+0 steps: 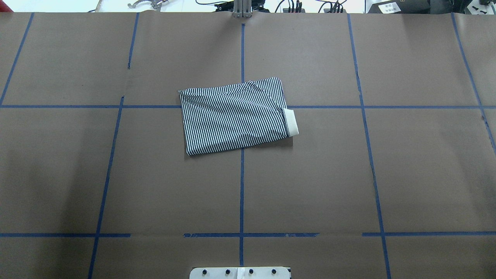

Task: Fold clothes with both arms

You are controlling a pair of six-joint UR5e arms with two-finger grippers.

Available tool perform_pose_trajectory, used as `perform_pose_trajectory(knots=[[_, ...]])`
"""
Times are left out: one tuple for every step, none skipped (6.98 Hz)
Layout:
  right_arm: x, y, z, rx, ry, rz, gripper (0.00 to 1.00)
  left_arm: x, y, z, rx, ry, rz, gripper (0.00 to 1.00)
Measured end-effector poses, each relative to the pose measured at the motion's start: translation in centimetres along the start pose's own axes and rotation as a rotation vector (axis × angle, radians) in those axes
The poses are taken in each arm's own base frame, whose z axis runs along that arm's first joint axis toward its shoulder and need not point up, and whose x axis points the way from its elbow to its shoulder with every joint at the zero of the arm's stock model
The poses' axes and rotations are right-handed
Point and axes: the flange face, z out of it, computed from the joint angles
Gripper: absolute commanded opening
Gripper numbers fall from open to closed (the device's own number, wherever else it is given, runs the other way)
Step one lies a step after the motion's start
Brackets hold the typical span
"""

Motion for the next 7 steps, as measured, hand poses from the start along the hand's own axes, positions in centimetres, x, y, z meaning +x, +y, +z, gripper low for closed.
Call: perform_pose_trajectory(knots=[[0.5, 0.2, 0.4, -0.008, -0.002, 0.008, 1.0, 0.1, 0.1, 0.3, -0.045, 0.039, -0.052, 1.0], [0.9, 0.3, 0.4, -0.009, -0.007, 0.015, 1.0, 0.3, 0.1, 0.4, -0.08, 0.073, -0.092, 1.0], [1.3, 0.4, 0.1, -0.004, -0.015, 0.025, 1.0, 0.4, 0.2, 0.5, -0.106, 0.09, -0.12, 1.0], [1.7, 0.6, -0.6, 0.008, -0.023, 0.037, 1.0, 0.4, 0.4, 0.5, -0.12, 0.097, -0.135, 1.0], [1.8, 0.7, -1.9, 0.026, -0.029, 0.05, 1.0, 0.3, 0.5, 0.5, -0.126, 0.098, -0.141, 1.0], [1.4, 0.6, -3.3, 0.03, -0.029, 0.069, 1.0, 0.3, 0.5, 0.5, -0.129, 0.098, -0.143, 1.0], [0.8, 0.7, -4.3, 0.02, -0.027, 0.088, 1.0, 0.3, 0.5, 0.5, -0.129, 0.096, -0.143, 1.0]])
